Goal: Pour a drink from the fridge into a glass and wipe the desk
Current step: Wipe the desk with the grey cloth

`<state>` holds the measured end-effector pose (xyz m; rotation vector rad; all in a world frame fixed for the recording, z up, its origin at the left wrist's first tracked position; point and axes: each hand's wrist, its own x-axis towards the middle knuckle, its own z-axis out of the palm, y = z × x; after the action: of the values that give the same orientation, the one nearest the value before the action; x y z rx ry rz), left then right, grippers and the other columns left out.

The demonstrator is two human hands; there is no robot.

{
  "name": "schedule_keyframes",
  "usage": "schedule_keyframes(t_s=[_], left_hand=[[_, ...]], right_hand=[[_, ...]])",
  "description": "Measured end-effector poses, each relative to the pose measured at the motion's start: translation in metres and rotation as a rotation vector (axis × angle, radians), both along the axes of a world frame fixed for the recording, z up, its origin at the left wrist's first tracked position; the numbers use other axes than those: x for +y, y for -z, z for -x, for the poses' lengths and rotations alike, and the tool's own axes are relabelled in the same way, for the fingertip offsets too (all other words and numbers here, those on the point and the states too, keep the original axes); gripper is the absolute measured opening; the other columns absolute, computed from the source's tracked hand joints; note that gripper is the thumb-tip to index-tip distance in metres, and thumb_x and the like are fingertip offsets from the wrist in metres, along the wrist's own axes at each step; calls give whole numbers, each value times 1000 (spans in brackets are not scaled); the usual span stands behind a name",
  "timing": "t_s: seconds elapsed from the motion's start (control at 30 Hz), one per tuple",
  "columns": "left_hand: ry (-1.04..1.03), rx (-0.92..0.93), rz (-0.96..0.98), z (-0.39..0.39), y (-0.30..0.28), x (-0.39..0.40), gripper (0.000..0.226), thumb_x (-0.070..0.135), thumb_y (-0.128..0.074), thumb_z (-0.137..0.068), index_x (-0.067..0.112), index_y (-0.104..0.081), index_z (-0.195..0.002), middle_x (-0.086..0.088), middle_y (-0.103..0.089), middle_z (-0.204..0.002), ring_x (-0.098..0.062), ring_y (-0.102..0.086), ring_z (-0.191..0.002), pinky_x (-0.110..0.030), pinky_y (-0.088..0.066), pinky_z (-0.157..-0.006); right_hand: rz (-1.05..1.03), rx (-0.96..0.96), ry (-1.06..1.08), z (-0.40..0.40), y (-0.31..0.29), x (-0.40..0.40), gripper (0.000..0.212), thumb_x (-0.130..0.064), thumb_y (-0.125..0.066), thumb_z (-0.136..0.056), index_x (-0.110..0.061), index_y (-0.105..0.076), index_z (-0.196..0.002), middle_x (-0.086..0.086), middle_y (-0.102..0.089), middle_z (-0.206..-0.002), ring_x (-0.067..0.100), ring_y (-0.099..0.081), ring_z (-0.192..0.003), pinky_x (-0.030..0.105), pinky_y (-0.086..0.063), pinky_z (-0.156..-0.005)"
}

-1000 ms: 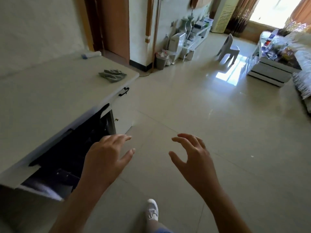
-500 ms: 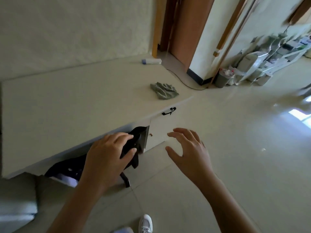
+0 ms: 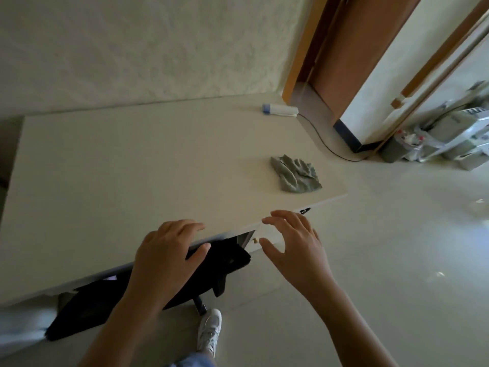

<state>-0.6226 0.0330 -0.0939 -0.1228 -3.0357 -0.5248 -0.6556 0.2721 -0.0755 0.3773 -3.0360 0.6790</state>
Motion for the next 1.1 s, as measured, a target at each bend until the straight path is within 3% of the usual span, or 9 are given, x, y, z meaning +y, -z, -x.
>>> schedule_keyframes(t_s=[0.23,0.5,0.67,0.9,1.03,1.1], left_hand=[[63,-26,2,79,14,16,44,48,-41,-81,24,-64,-109,8,-66,-109,-15,-60,-100,-33,-48,-76],[-6,-85,-9,132,38,31,43,46,-43,-79,21,-66,-105,5,-66,-105,-19,-61,-99,-34,-48,-73],[-104,-128,-7,154,42,41,43,46,-42,-80,21,-66,-105,4,-67,-104,-20,-62,-98,-34,-49,-73],[-215,-220,-19,171,51,54,44,48,-40,-81,23,-64,-109,6,-65,-110,-17,-60,-104,-35,-50,-77],[-276,-231,-21,168,54,52,44,48,-40,-82,23,-64,-109,6,-65,-110,-16,-60,-103,-35,-51,-78],[-296,-237,-20,163,55,47,44,47,-39,-82,22,-64,-108,6,-65,-109,-16,-60,-103,-34,-49,-77]], right_hand=[[-61,-57,39,86,26,13,36,-40,-60,-86,-29,-55,-120,-7,-51,-131,15,-42,-123,36,-37,-99],[-125,-211,126,186,94,38,41,-34,-61,-85,-23,-52,-123,0,-54,-129,20,-50,-116,40,-45,-95],[-249,-448,172,242,136,55,57,-33,-61,-81,-23,-39,-133,6,-43,-138,30,-46,-119,44,-48,-90],[-267,-373,236,275,168,67,47,-19,-62,-78,-19,-45,-121,13,-42,-121,35,-48,-105,41,-50,-71],[-210,-303,190,286,170,73,40,-7,-63,-74,-14,-60,-113,13,-62,-102,31,-61,-80,33,-50,-60],[-86,-337,203,299,163,72,36,-8,-66,-73,-14,-65,-108,10,-69,-94,27,-62,-75,36,-54,-63]])
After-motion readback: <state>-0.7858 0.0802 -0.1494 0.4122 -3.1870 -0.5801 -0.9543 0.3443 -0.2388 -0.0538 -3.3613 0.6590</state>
